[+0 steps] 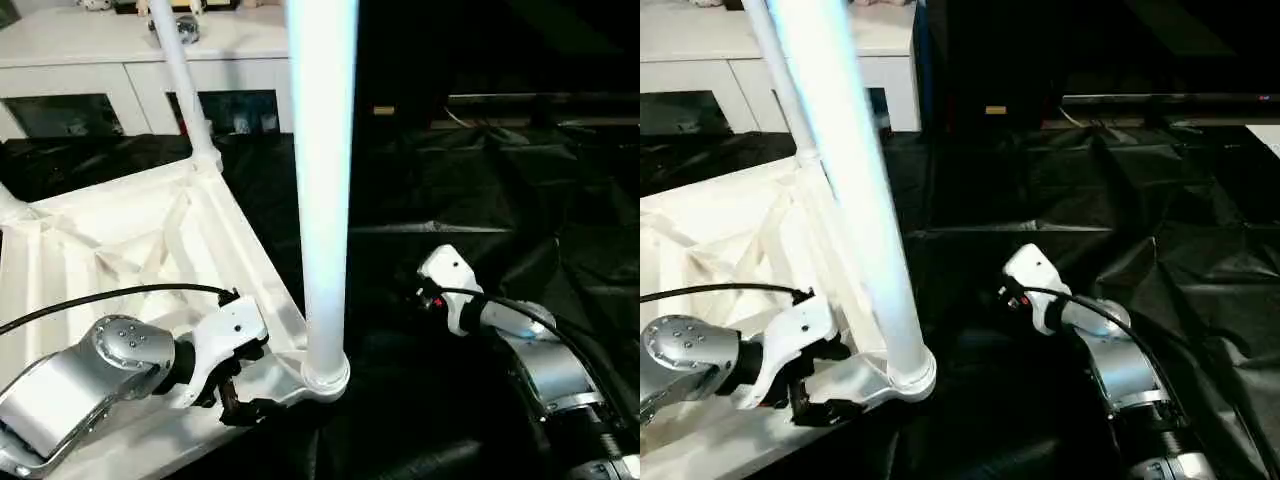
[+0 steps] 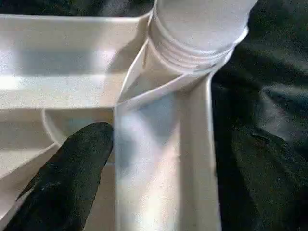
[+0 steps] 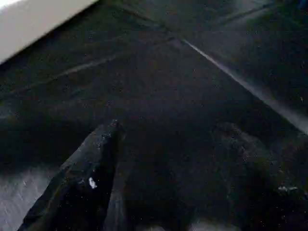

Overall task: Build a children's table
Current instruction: Rotate table base

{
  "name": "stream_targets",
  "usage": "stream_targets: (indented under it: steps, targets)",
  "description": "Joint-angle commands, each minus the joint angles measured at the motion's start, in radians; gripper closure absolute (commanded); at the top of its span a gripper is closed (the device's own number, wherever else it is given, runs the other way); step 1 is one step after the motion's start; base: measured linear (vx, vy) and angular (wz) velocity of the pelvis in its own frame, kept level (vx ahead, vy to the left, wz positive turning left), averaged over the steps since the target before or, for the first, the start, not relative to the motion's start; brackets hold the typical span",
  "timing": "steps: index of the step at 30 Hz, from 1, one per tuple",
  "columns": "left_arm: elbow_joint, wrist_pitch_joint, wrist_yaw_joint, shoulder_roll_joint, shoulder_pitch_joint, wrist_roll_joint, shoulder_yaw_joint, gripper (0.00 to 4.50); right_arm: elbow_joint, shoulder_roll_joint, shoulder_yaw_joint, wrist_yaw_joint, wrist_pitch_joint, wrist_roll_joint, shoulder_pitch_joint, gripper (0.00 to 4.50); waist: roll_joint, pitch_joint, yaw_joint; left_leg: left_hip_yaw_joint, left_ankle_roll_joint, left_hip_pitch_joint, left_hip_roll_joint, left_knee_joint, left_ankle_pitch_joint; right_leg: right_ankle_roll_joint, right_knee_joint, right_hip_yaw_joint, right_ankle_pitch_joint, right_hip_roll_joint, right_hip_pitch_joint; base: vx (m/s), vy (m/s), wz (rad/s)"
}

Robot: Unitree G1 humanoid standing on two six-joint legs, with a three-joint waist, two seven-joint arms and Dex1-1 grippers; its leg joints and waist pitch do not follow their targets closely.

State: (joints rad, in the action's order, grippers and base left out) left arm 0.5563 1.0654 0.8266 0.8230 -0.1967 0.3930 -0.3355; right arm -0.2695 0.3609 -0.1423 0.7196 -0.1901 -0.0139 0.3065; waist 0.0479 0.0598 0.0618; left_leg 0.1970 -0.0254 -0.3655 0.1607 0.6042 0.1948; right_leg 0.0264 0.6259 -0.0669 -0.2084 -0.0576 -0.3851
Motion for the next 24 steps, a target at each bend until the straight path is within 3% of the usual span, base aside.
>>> stream_targets:
  steps: [1, 7, 10, 11, 14, 19, 22, 24]
  targets:
    - [0.028, 0.013, 0.002, -0.01, 0.011, 0.037, 0.034, 0.05, 0.047, -0.013, 0.019, 0.03, -0.027, -0.057, 0.005, 1.29, 0.001, -0.058, 0.004, -0.042, 0.012, 0.009, 0.066, -0.07, 0.207, 0.199, -0.087, 0.061, -0.26, -0.088, 0.037, 0.0, 0.0, 0.0]
    - [0.044, 0.041, 0.008, 0.055, 0.011, 0.013, 0.003, 0.05, 0.181, 0.038, -0.052, 0.226, 0.01, -0.132, -0.032, 1.29, -0.001, -0.057, 0.008, -0.043, 0.033, 0.007, 0.067, -0.07, 0.19, 0.192, -0.085, 0.061, -0.246, -0.089, 0.039, 0.0, 0.0, 0.0]
    - [0.029, 0.024, -0.015, 0.059, 0.026, -0.018, -0.012, 0.05, 0.272, 0.055, -0.063, 0.337, -0.061, -0.238, -0.037, 1.29, -0.005, -0.055, 0.01, -0.044, 0.042, 0.006, 0.069, -0.071, 0.204, 0.179, -0.089, 0.061, -0.283, -0.088, 0.039, 0.0, 0.0, 0.0]
    - [0.029, 0.024, -0.015, 0.059, 0.026, -0.018, -0.012, 0.0, 0.272, 0.055, -0.063, 0.337, -0.061, -0.238, -0.037, 1.02, -0.006, -0.054, 0.009, -0.046, 0.043, 0.005, 0.069, -0.073, 0.207, 0.174, -0.091, 0.062, -0.299, -0.09, 0.04, 0.0, 0.0, 0.0]
    - [0.016, 0.01, -0.021, 0.055, 0.035, -0.027, -0.021, 0.0, 0.271, 0.066, -0.05, 0.369, -0.088, -0.264, -0.017, 0.95, -0.007, -0.052, 0.008, -0.046, 0.023, 0.008, 0.067, -0.072, 0.229, 0.161, -0.097, 0.062, -0.367, -0.09, 0.035, 0.0, 0.0, 0.0]
    - [-0.015, -0.024, -0.032, 0.053, 0.046, -0.042, -0.041, 0.0, 0.355, 0.144, -0.061, 0.509, -0.178, -0.369, -0.033, 0.5, -0.009, -0.055, 0.013, -0.047, 0.024, 0.011, 0.069, -0.072, 0.23, 0.152, -0.096, 0.063, -0.356, -0.09, 0.035, 0.0, 0.0, 0.0]
    - [-0.055, -0.064, -0.03, 0.045, 0.054, -0.066, -0.055, 0.0, 0.39, 0.162, -0.085, 0.548, -0.189, -0.384, -0.036, 0.17, -0.009, -0.055, 0.016, -0.047, 0.033, 0.007, 0.068, -0.071, 0.219, 0.143, -0.098, 0.063, -0.357, -0.091, 0.036, 0.0, 0.0, 0.0]
    - [-0.079, -0.088, -0.027, 0.043, 0.057, -0.079, -0.063, 0.0, 0.379, 0.141, -0.104, 0.53, -0.147, -0.347, -0.026, 0.12, -0.009, -0.055, 0.016, -0.047, 0.028, 0.009, 0.067, -0.071, 0.232, 0.136, -0.102, 0.062, -0.39, -0.091, 0.031, 0.0, 0.0, 0.0]
